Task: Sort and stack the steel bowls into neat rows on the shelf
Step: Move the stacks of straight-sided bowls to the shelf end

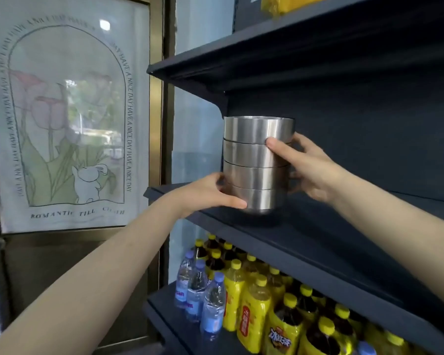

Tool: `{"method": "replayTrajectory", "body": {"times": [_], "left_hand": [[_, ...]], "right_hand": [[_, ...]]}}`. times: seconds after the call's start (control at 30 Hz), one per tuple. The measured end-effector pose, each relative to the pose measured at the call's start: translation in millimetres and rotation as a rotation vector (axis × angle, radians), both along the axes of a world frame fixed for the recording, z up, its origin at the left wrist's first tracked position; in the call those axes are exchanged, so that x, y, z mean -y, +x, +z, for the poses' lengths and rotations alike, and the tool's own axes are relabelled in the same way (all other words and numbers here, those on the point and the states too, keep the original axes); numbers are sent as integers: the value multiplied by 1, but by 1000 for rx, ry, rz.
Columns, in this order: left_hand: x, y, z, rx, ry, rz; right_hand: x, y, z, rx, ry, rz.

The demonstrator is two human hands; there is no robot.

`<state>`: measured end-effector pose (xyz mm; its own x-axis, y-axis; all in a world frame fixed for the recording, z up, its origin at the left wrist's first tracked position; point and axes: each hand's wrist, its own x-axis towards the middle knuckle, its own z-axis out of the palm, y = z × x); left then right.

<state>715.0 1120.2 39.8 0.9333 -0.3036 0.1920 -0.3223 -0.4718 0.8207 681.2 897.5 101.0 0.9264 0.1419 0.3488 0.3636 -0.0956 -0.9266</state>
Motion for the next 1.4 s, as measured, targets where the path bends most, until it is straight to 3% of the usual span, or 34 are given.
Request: {"method": "replayTrajectory", "body": {"times": [0.4,0.6,0.9,1.17,1.4], "left_hand": [[-65,206,-1,-70,263,-223],[-80,284,2,-207,225,-361],[-89,344,20,-409,227,-376],[-86,375,10,-504,-14,-340],[-85,387,2,-397,-126,-329]], "right_hand": [[-78,146,-28,-52,50,-247],[-114,209,-34,-25,67,-353],[-135,270,-33,-127,26,-424],[-139,313,-38,-118,60,-470],[-124,326,-56,25,-95,-598]]}}
